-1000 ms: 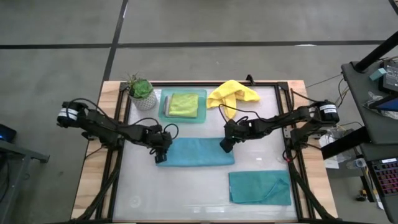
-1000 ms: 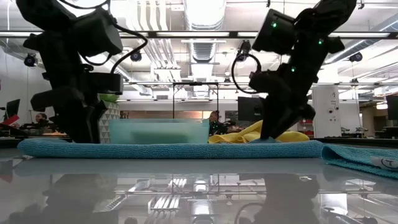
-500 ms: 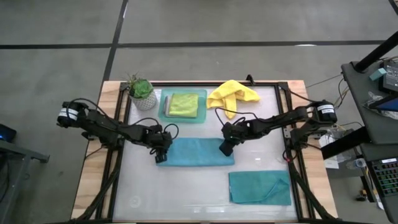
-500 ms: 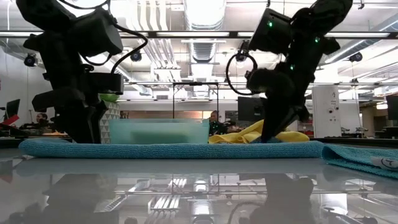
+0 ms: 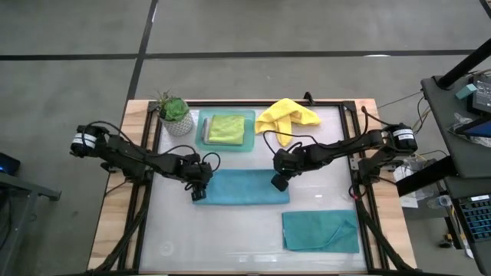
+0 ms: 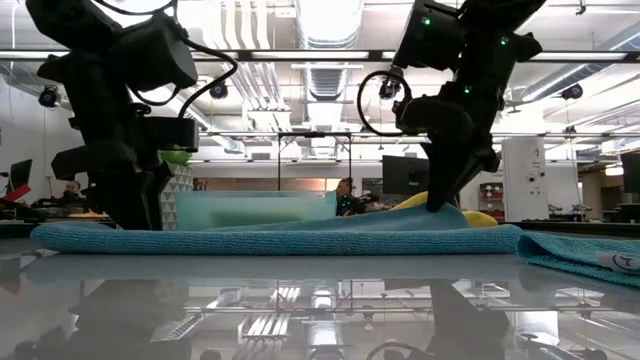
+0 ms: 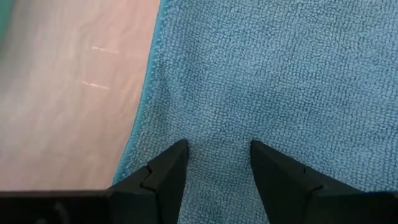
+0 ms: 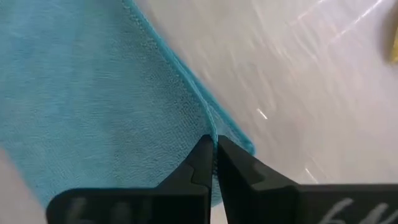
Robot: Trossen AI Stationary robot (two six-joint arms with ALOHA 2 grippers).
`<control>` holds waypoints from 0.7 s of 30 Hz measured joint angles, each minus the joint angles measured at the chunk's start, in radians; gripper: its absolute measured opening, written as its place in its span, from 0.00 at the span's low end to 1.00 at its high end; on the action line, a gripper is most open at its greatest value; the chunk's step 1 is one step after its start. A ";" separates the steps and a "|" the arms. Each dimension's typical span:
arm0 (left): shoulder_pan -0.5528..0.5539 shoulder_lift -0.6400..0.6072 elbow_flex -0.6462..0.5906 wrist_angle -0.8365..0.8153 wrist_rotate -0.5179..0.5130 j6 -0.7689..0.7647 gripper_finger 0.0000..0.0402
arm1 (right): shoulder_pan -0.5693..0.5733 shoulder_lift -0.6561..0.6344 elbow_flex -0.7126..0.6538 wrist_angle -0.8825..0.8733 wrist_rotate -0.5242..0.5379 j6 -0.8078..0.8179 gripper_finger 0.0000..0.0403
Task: Fold microfiber towels
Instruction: Fold the top blue microfiber towel
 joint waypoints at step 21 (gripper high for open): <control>0.000 0.000 0.000 -0.001 0.000 0.001 0.41 | -0.012 -0.019 -0.001 -0.103 0.022 0.047 0.36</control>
